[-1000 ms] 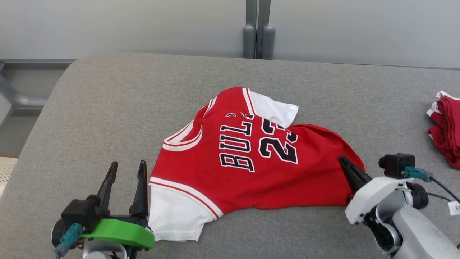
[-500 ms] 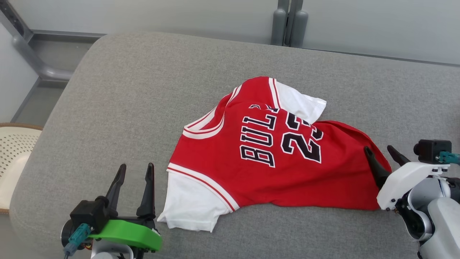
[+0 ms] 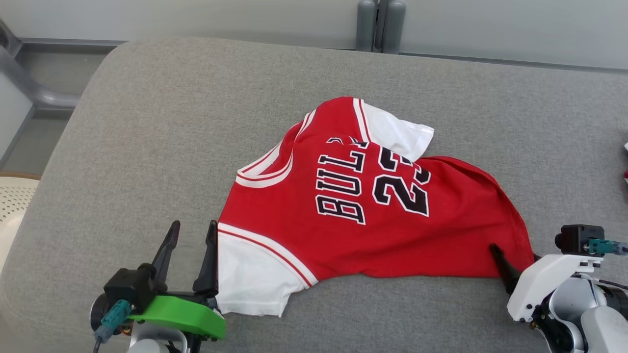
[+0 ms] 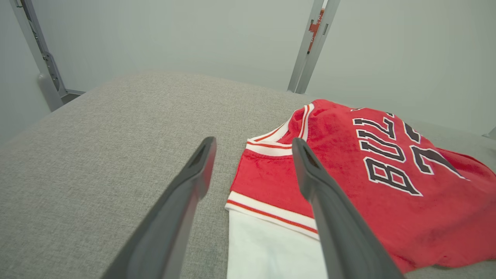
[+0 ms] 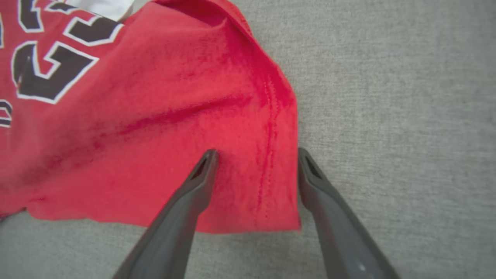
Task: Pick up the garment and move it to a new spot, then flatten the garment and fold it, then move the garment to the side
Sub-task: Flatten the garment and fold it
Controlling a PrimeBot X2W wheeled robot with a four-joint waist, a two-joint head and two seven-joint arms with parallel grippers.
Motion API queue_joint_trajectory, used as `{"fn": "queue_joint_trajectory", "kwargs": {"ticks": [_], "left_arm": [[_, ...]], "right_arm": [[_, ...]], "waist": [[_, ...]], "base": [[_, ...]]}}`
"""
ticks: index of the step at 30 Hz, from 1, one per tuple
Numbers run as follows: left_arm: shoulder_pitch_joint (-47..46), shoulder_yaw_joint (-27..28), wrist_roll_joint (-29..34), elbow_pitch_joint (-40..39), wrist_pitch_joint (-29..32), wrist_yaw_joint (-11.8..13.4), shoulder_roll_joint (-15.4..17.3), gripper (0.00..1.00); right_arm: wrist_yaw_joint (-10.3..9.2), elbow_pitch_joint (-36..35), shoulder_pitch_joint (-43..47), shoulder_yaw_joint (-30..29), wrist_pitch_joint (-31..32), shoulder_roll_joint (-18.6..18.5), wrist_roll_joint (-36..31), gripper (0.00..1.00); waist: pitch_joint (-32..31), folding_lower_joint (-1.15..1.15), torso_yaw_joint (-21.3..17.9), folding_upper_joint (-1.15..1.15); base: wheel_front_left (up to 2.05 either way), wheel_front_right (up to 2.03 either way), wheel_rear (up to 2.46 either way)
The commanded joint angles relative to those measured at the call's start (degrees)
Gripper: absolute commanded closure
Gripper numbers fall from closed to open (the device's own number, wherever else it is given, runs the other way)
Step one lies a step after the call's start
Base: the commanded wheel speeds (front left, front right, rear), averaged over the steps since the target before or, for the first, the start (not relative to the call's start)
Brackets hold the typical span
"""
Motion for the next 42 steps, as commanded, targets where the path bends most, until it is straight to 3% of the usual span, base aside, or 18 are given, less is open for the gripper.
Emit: {"fn": "queue_joint_trajectory", "kwargs": {"ticks": [1, 2, 3, 9, 15, 21, 25, 26, 27, 28, 32, 36, 42], "left_arm": [[-1.06, 0.31, 0.33, 0.24, 0.0, -0.45, -0.05, 0.0], [-1.03, 0.34, 0.4, 0.39, -0.01, -0.43, -0.18, 0.0], [-1.08, 0.47, 0.4, 0.52, 0.0, -0.46, -0.31, 0.0], [-1.68, 1.03, 0.67, 1.08, 0.0, -0.92, -1.06, 0.0], [-2.38, 0.97, 1.03, 1.57, 0.0, -1.42, -1.64, 0.0], [-3.55, 0.72, 1.14, 2.12, 0.0, -1.68, -2.4, 0.0], [-4.52, 0.56, 1.24, 2.93, 0.0, -1.83, -2.83, 0.0], [-4.73, 0.42, 1.31, 3.25, 0.0, -1.9, -2.91, 0.0], [-4.91, 0.25, 1.34, 3.6, 0.0, -1.96, -2.98, 0.0], [-5.09, 0.12, 1.36, 3.82, 0.0, -1.99, -3.04, 0.0], [-4.96, 0.13, 1.52, 4.5, 0.0, -2.06, -3.09, 0.0], [-3.59, 0.63, 1.64, 5.27, 0.0, -2.18, -3.01, 0.0], [-2.55, 0.94, 1.97, 5.36, 0.0, -2.28, -2.81, 0.0]], "right_arm": [[-0.01, -0.53, 0.09, -0.17, 0.42, 0.37, -0.2, 0.56], [-0.01, -0.91, 0.03, -0.19, 0.36, 0.41, -0.27, 0.67], [-0.01, -1.42, -0.13, -0.08, 0.08, 0.46, -0.42, 1.0], [-0.01, -4.59, -3.19, 1.86, -2.49, -0.11, -1.01, 1.0], [-0.01, -5.72, -11.47, 7.88, -2.15, -1.55, 1.64, 1.0], [-0.01, 1.74, -23.33, 14.31, -3.27, -2.6, 5.93, 1.0], [-0.02, 12.62, -30.26, 17.88, -6.84, -1.75, 7.56, 1.0], [0.0, 15.94, -31.87, 18.79, -7.3, -1.57, 7.89, 0.84], [-0.01, 18.88, -33.35, 19.91, -7.93, -1.61, 8.0, 0.27], [-0.01, 20.82, -34.39, 20.46, -8.86, -1.45, 8.57, 0.0], [-0.01, 25.71, -35.96, 22.37, -13.66, -1.63, 11.23, 0.0], [-0.01, 25.84, -35.31, 24.14, -17.32, -3.36, 13.97, 0.0], [-0.02, 19.67, -30.37, 25.55, -22.49, -10.68, 17.23, 0.0]], "waist": [[0.43, 0.0, 0.54, 0.0], [0.5, 0.0, 0.76, 0.0], [0.64, 0.0, 1.0, 0.0], [1.27, 0.0, 2.15, 0.0], [2.32, 0.0, 3.18, 0.0], [4.47, 0.0, 4.64, 0.0], [5.21, 0.0, 4.82, 0.0], [5.22, 0.0, 4.84, 0.0], [5.12, 0.0, 4.85, 0.0], [4.97, 0.0, 4.82, 0.0], [3.8, 0.0, 4.14, 0.0], [1.91, 0.0, 2.62, 0.0], [-0.3, 0.0, 0.99, 0.0]], "base": [[0.0, 0.0, 0.0], [0.0, 0.0, 0.0], [0.0, 0.0, 0.0], [0.0, 0.0, 0.0], [0.0, 0.0, 0.0], [0.0, 0.0, 0.0], [0.0, 0.0, 0.0], [0.0, 0.0, 0.0], [0.0, 0.0, 0.0], [0.0, 0.0, 0.0], [0.0, 0.0, 0.0], [0.0, 0.0, 0.0], [0.0, 0.0, 0.0]]}}
